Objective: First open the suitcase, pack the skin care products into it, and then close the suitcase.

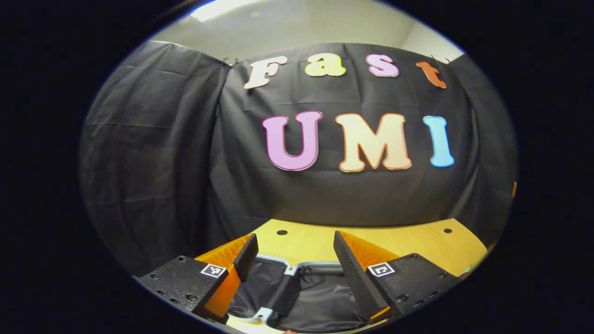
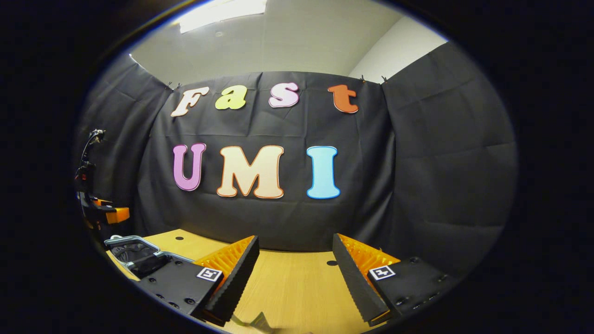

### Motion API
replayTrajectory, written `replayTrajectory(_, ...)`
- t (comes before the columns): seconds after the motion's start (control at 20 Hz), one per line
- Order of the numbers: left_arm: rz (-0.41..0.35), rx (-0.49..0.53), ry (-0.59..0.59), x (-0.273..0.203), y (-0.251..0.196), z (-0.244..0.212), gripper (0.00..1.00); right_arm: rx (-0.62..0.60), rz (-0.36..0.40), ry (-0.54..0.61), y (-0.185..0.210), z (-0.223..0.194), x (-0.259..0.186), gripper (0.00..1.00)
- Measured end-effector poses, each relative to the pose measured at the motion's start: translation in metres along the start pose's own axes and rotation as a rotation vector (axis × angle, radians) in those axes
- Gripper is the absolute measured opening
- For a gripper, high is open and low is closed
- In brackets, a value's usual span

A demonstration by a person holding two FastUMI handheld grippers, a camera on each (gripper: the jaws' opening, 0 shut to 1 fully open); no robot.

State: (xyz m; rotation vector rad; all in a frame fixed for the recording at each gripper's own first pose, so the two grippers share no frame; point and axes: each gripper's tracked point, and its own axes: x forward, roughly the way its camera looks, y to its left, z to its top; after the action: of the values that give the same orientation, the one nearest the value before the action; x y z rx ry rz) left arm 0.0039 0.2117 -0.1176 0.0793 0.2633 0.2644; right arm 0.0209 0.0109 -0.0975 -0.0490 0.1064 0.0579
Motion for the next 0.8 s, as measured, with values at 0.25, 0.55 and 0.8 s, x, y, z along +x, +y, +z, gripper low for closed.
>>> replayTrajectory(0.25, -0.079, -0.014, 0.019, -0.022, -0.054, -0.009, 0.95, 0.011, 0.022, 0.005, -0.013, -0.004, -0.006, 0.99)
replayTrajectory(0.55, -0.216, -0.029, 0.070, -0.049, -0.127, -0.039, 0.95, 0.000, 0.065, 0.026, -0.016, -0.014, -0.017, 0.99)
replayTrajectory(0.8, -0.368, -0.009, 0.125, -0.071, -0.192, -0.074, 0.95, -0.018, 0.085, 0.035, -0.019, -0.021, -0.025, 0.99)
